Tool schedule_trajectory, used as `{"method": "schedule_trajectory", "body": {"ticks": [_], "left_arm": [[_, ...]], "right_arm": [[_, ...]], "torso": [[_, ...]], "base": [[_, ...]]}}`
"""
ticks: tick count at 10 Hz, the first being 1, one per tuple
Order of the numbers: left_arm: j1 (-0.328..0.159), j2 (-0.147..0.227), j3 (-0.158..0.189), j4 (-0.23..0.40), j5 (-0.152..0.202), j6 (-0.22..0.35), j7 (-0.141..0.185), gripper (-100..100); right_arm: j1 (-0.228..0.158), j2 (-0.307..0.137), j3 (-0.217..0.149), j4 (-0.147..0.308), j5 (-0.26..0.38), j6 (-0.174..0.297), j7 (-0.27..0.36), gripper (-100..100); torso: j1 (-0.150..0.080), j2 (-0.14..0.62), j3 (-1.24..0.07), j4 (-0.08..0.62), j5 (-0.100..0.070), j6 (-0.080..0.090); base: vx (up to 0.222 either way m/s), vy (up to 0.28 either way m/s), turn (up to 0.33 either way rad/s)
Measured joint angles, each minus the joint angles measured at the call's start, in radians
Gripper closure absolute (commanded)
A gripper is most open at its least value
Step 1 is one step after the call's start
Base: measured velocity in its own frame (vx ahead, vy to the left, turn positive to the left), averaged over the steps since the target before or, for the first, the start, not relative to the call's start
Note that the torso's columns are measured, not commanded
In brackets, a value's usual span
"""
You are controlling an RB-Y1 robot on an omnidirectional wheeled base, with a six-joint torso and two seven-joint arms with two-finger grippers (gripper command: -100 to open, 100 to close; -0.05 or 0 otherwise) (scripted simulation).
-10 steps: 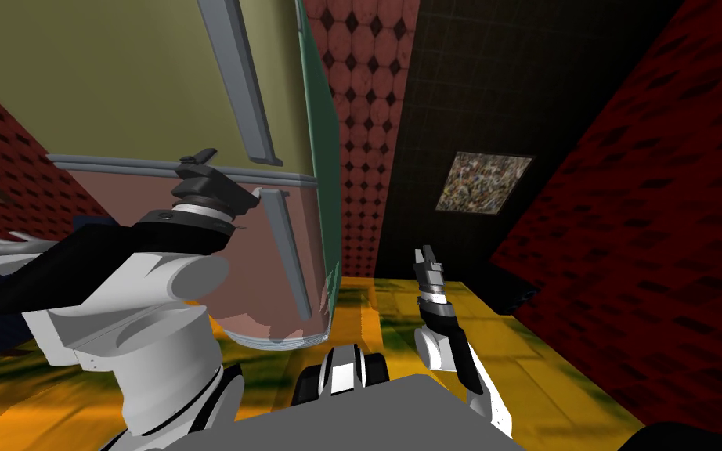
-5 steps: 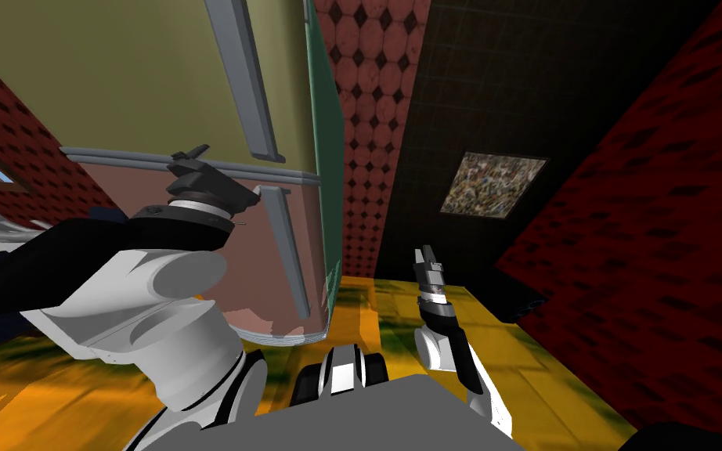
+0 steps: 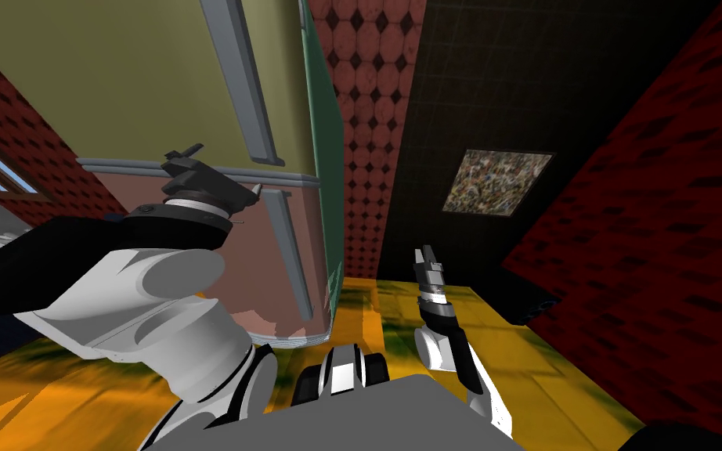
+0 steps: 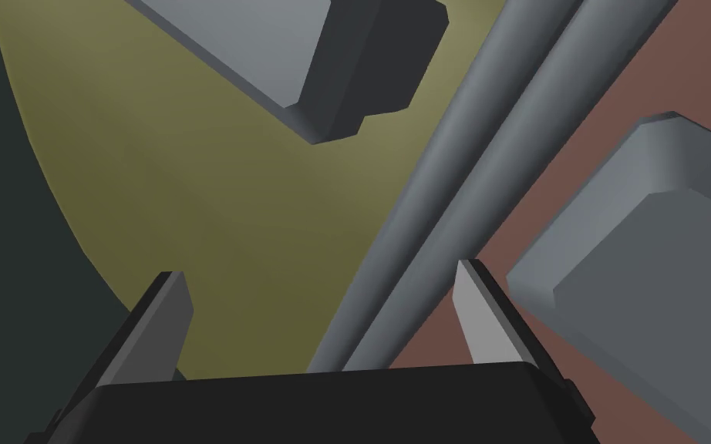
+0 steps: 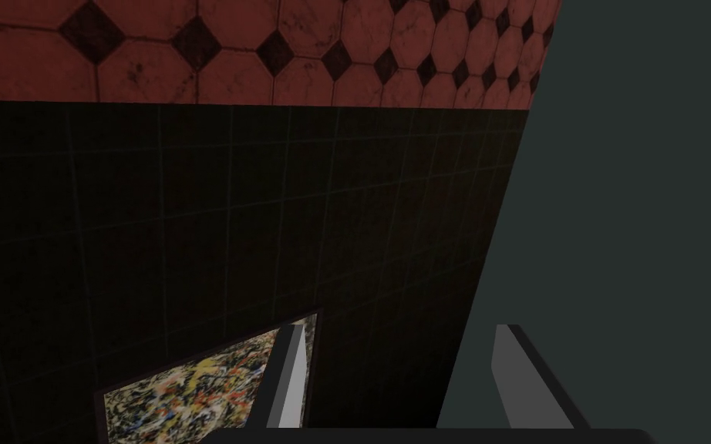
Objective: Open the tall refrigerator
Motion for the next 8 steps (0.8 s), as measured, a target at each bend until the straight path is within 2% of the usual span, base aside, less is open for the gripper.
{"method": "schedule_trajectory", "body": {"ticks": [2, 3, 6, 7, 8], "left_arm": [[-0.031, -0.001, 0.016, -0.010, -0.003, 0.036, 0.015, -100], [-0.033, -0.001, 0.017, -0.011, -0.004, 0.039, 0.016, 100], [0.013, 0.006, -0.006, 0.006, 0.009, -0.017, -0.003, 100], [0.015, 0.006, -0.007, 0.006, 0.009, -0.022, -0.005, -100], [0.014, 0.032, -0.008, 0.010, 0.008, -0.020, -0.005, -100]], "right_arm": [[0.000, 0.000, 0.000, 0.000, 0.000, 0.000, 0.000, 0], [0.000, 0.000, 0.000, 0.000, 0.000, 0.000, 0.000, 0], [0.000, 0.000, 0.000, 0.000, 0.000, 0.000, 0.000, 0], [0.000, 0.000, 0.000, 0.000, 0.000, 0.000, 0.000, 0], [0.000, 0.000, 0.000, 0.000, 0.000, 0.000, 0.000, 0]], "torso": [[0.008, -0.003, -0.002, -0.002, 0.004, -0.003], [0.007, -0.001, -0.001, -0.002, 0.004, -0.003], [0.001, 0.002, 0.001, -0.001, 0.002, -0.002], [0.006, -0.003, -0.002, -0.002, 0.004, -0.003], [0.010, -0.006, -0.004, -0.003, 0.005, -0.003]], "base": [[0.050, 0.036, 0.015], [-0.037, -0.041, -0.049], [-0.082, -0.055, -0.033], [-0.012, -0.014, 0.003], [-0.004, -0.011, 0.004]]}}
